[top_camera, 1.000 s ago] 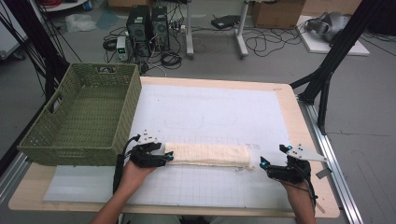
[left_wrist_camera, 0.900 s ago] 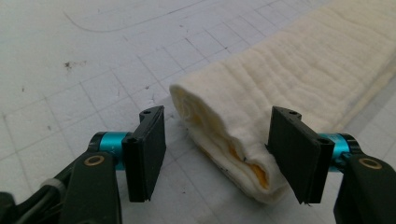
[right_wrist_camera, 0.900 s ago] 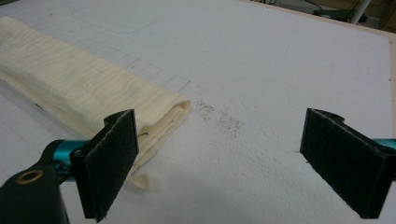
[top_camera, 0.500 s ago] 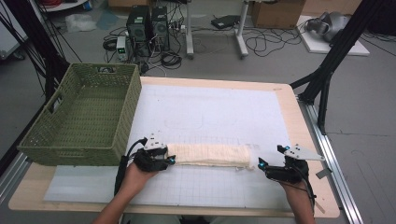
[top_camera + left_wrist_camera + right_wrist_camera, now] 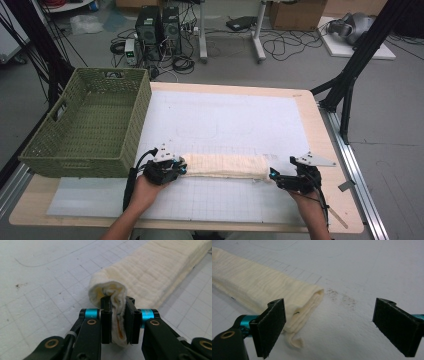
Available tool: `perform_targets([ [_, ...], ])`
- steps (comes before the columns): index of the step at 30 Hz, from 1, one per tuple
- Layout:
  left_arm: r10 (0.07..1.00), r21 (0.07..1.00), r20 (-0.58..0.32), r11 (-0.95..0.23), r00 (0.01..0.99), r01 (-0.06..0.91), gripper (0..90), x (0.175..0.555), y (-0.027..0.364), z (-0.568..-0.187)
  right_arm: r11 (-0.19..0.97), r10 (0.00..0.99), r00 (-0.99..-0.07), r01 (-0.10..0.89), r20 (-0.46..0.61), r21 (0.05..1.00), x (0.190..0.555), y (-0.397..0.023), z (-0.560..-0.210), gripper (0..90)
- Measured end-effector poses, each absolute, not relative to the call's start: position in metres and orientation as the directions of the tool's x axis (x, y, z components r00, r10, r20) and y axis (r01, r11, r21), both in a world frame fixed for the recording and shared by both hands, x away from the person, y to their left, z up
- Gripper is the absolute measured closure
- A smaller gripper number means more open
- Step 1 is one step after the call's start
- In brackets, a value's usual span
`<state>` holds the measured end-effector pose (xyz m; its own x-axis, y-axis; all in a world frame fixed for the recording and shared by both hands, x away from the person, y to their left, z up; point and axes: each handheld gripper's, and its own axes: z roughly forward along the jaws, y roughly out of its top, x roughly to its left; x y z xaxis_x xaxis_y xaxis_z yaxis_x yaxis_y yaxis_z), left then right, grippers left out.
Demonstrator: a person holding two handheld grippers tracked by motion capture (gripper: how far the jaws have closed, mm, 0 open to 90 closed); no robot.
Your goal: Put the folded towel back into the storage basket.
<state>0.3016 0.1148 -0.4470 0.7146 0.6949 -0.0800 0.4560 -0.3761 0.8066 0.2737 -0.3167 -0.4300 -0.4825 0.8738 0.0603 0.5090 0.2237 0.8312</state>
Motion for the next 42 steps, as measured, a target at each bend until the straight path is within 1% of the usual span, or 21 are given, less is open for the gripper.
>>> perform_targets([
  [2, 0.695, 0.808, -0.08, -0.375, 0.715, 0.455, 78.2, 0.302, 0.115, -0.447, 0.234, 0.86, -0.504, 0.516, 0.071, 0.824, 0.276, -0.309, -0.432, 10.7],
  [5, 0.693, 0.81, -0.081, -0.373, 0.716, 0.453, 78.3, 0.301, 0.115, -0.447, 0.251, 0.858, -0.51, 0.517, 0.059, 0.818, 0.28, -0.298, -0.434, 11.0],
  [6, 0.691, 0.811, -0.081, -0.373, 0.718, 0.451, 78.3, 0.301, 0.116, -0.447, 0.256, 0.86, -0.507, 0.517, 0.052, 0.817, 0.28, -0.295, -0.434, 13.1],
  [7, 0.693, 0.811, -0.081, -0.373, 0.716, 0.452, 78.2, 0.301, 0.116, -0.446, 0.265, 0.857, -0.513, 0.513, 0.044, 0.816, 0.281, -0.294, -0.434, 17.5],
  [8, 0.694, 0.812, -0.082, -0.369, 0.715, 0.452, 78.2, 0.301, 0.117, -0.446, 0.266, 0.853, -0.52, 0.512, 0.047, 0.817, 0.281, -0.292, -0.435, 20.1],
  [12, 0.698, 0.815, -0.088, -0.36, 0.711, 0.455, 78.0, 0.302, 0.118, -0.446, 0.284, 0.843, -0.537, 0.512, 0.044, 0.811, 0.283, -0.289, -0.439, 26.9],
  [27, 0.696, 0.815, -0.091, -0.359, 0.712, 0.455, 78.0, 0.302, 0.119, -0.447, 0.33, 0.832, -0.553, 0.549, 0.037, 0.768, 0.285, -0.286, -0.449, 36.3],
  [32, 0.698, 0.816, -0.094, -0.354, 0.71, 0.456, 77.8, 0.302, 0.12, -0.447, 0.301, 0.833, -0.547, 0.572, 0.081, 0.763, 0.284, -0.286, -0.451, 40.1],
  [34, 0.699, 0.815, -0.095, -0.354, 0.709, 0.458, 77.5, 0.302, 0.12, -0.447, 0.288, 0.828, -0.55, 0.584, 0.108, 0.759, 0.284, -0.286, -0.452, 40.1],
  [39, 0.702, 0.815, -0.097, -0.351, 0.706, 0.461, 77.4, 0.302, 0.119, -0.447, 0.282, 0.837, -0.536, 0.59, 0.106, 0.756, 0.284, -0.285, -0.452, 41.9],
  [41, 0.7, 0.815, -0.097, -0.353, 0.707, 0.461, 77.4, 0.302, 0.119, -0.447, 0.276, 0.842, -0.529, 0.595, 0.109, 0.755, 0.284, -0.284, -0.452, 45.4],
  [42, 0.7, 0.815, -0.097, -0.352, 0.707, 0.461, 77.4, 0.302, 0.119, -0.447, 0.276, 0.841, -0.53, 0.594, 0.109, 0.755, 0.283, -0.283, -0.452, 49.6],
])
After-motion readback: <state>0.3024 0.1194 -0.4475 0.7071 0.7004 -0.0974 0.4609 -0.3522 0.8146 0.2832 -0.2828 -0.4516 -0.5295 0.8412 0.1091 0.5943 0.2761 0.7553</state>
